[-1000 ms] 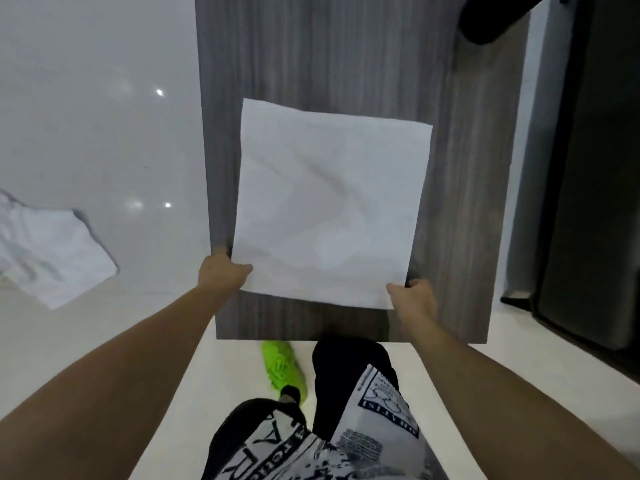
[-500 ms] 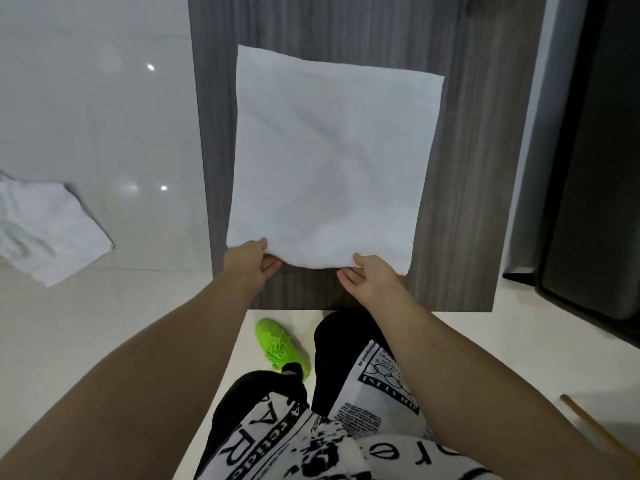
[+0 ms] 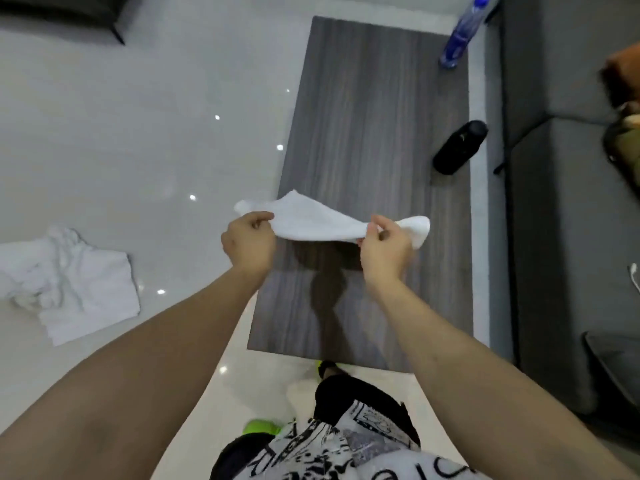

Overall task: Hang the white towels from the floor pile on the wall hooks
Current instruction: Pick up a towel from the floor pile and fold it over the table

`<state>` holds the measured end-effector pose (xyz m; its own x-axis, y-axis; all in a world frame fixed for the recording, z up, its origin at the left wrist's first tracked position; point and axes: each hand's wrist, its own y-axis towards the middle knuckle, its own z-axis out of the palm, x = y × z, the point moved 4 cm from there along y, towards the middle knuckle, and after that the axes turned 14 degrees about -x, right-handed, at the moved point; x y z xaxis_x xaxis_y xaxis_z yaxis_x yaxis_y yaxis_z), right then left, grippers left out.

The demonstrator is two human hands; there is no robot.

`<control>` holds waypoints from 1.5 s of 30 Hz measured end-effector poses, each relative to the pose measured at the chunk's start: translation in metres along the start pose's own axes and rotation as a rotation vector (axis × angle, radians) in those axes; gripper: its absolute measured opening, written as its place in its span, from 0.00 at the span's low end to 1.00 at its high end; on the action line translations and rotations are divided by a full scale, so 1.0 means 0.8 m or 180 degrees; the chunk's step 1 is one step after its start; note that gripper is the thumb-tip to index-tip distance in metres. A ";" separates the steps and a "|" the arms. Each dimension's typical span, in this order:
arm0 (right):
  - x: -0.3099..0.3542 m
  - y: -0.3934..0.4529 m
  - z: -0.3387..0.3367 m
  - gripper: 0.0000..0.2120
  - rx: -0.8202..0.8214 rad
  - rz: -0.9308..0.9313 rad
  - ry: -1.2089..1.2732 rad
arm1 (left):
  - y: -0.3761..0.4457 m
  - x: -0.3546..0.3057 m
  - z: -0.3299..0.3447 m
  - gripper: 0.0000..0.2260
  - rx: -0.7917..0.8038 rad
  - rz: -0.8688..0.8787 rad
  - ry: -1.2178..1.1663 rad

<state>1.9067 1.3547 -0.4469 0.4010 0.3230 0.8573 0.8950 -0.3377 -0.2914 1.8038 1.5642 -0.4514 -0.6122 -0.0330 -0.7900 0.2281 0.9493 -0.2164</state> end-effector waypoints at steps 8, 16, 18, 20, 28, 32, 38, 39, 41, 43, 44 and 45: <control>0.181 -0.146 -0.017 0.09 0.0784 -0.2617 -0.1159 | 0.023 -0.102 -0.260 0.09 -0.0326 0.1482 0.0228; 0.350 -0.400 0.022 0.08 0.0881 -0.4819 -0.1508 | 0.047 -0.112 -0.586 0.06 -0.1604 0.2239 0.0707; 0.390 -0.475 0.032 0.08 0.0811 -0.5230 -0.1208 | 0.048 -0.109 -0.670 0.07 -0.1982 0.2241 0.0777; 0.426 -0.549 0.041 0.07 0.0804 -0.5584 -0.0803 | 0.044 -0.103 -0.750 0.09 -0.2361 0.2193 0.0825; 0.481 -0.847 0.096 0.05 0.1856 -0.6176 -0.0039 | -0.005 -0.014 -1.026 0.11 -0.3322 0.1893 0.1336; 0.461 -1.009 0.139 0.04 0.2771 -0.6220 0.0464 | -0.035 0.067 -1.151 0.11 -0.3764 0.1352 0.1626; 0.412 -1.254 0.191 0.07 0.3595 -0.6475 0.0913 | -0.084 0.183 -1.322 0.10 -0.4009 0.0271 0.1893; 0.403 -1.292 0.197 0.07 0.3753 -0.6510 0.0956 | -0.093 0.200 -1.346 0.11 -0.4069 0.0122 0.1899; 0.384 -1.367 0.207 0.07 0.4105 -0.6524 0.1038 | -0.109 0.231 -1.393 0.11 -0.4155 -0.0071 0.1940; 0.366 -1.440 0.212 0.06 0.4458 -0.6480 0.1155 | -0.131 0.258 -1.436 0.09 -0.4295 -0.0205 0.1902; 0.356 -1.475 0.213 0.05 0.4635 -0.6449 0.1228 | -0.143 0.270 -1.456 0.07 -0.4401 -0.0293 0.1880; 0.345 -1.510 0.212 0.04 0.4809 -0.6421 0.1306 | -0.156 0.284 -1.473 0.06 -0.4519 -0.0394 0.1838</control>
<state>0.9693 2.0016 0.0702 -0.4974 -0.8083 0.3149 -0.4381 0.5474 0.7131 0.7438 1.8066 0.0725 -0.8494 -0.3280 -0.4134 -0.5262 0.4671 0.7106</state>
